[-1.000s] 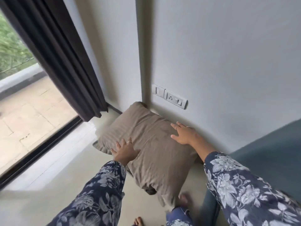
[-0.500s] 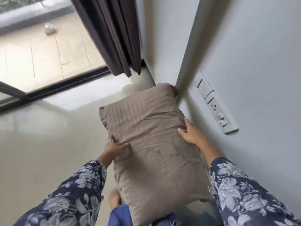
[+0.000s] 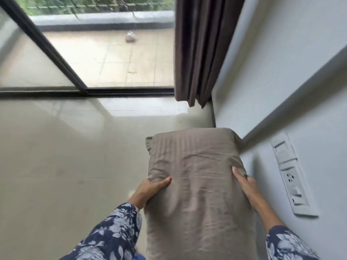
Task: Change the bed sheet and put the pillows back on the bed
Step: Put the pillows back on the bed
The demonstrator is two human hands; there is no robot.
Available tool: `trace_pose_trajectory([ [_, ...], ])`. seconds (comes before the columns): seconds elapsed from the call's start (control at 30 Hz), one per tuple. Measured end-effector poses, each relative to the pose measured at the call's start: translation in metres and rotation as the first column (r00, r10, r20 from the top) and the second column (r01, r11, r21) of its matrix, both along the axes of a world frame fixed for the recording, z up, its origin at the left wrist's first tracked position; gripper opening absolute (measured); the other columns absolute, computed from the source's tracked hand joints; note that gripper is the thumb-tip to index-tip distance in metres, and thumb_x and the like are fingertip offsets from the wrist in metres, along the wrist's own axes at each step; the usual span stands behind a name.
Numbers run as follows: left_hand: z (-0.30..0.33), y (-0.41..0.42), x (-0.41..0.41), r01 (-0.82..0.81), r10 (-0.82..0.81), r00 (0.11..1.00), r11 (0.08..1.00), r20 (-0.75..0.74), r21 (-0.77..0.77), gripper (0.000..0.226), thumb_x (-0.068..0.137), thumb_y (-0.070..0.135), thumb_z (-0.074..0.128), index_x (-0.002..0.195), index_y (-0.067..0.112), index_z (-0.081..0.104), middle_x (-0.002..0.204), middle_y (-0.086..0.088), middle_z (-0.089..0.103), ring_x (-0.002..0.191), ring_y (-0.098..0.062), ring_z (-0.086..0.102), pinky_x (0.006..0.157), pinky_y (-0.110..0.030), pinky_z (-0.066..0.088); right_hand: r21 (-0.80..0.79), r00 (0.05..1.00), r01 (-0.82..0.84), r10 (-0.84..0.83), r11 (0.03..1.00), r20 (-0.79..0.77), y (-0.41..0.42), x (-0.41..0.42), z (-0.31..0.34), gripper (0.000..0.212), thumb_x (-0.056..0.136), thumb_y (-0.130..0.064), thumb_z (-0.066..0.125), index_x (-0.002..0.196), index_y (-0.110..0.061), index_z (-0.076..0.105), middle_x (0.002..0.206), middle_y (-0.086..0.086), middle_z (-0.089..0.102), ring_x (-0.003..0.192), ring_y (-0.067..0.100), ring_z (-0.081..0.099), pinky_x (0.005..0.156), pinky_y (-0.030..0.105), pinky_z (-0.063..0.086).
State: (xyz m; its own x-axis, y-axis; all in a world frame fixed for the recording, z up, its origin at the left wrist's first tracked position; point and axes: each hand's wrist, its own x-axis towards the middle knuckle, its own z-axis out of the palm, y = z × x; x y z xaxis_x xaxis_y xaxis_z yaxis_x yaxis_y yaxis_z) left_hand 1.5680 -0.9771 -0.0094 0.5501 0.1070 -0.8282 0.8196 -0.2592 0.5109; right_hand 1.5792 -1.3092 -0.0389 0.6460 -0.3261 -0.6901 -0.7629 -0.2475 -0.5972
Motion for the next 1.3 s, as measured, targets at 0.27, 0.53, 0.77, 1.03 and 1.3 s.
trace_pose_trajectory([
  [0.27,0.076,0.138,-0.032,-0.122,0.124,0.986,0.992,0.114,-0.024,0.077,0.062,0.061,0.080,0.119,0.012,0.063,0.113,-0.001,0.066,0.102,-0.018,0.063,0.095,-0.029,0.049,-0.061,0.953,-0.255,0.262,0.965,0.155,0.149,0.039,0.107,0.102,0.059,-0.084,0.060,0.122,-0.004,0.062,0.122,0.014,0.063,0.112,0.029,0.059,0.102,0.040,0.044],
  [0.53,0.136,0.357,-0.131,-0.366,0.335,0.915,0.924,0.226,0.110,0.106,0.043,0.081,0.074,0.123,0.012,0.061,0.120,-0.005,0.065,0.106,-0.022,0.063,0.097,-0.036,0.050,-0.094,0.782,-0.546,0.547,0.833,0.300,0.409,0.032,0.164,0.093,0.069,-0.076,0.056,0.130,-0.006,0.057,0.131,0.014,0.059,0.120,0.026,0.055,0.104,0.035,0.040],
  [0.77,0.177,0.517,-0.260,-0.682,0.589,0.721,0.695,0.365,0.227,0.100,0.035,0.087,0.070,0.106,0.018,0.070,0.109,-0.004,0.070,0.102,-0.022,0.065,0.094,-0.037,0.052,-0.072,0.512,-0.821,0.786,0.566,0.347,0.644,-0.007,0.203,0.075,0.081,-0.069,0.055,0.125,-0.008,0.062,0.126,0.013,0.060,0.113,0.029,0.057,0.101,0.038,0.043],
  [1.03,0.211,0.625,-0.357,-0.889,0.764,0.457,0.381,0.455,0.252,0.051,0.061,0.070,0.075,0.081,0.024,0.065,0.100,0.000,0.068,0.099,-0.022,0.063,0.091,-0.032,0.050,-0.038,0.208,-0.968,0.875,0.249,0.438,0.852,-0.059,0.230,0.051,0.083,-0.065,0.055,0.108,-0.022,0.069,0.112,0.005,0.066,0.105,0.022,0.061,0.099,0.036,0.046],
  [1.3,0.205,0.769,-0.375,-0.957,0.823,0.221,0.080,0.523,0.278,0.092,0.058,0.073,0.072,0.117,0.004,0.058,0.126,-0.015,0.059,0.116,-0.030,0.056,0.096,-0.033,0.045,-0.045,0.060,-0.995,0.888,0.090,0.456,1.065,-0.073,0.225,0.086,0.070,-0.080,0.048,0.116,-0.010,0.067,0.115,0.014,0.066,0.107,0.030,0.060,0.097,0.038,0.047],
])
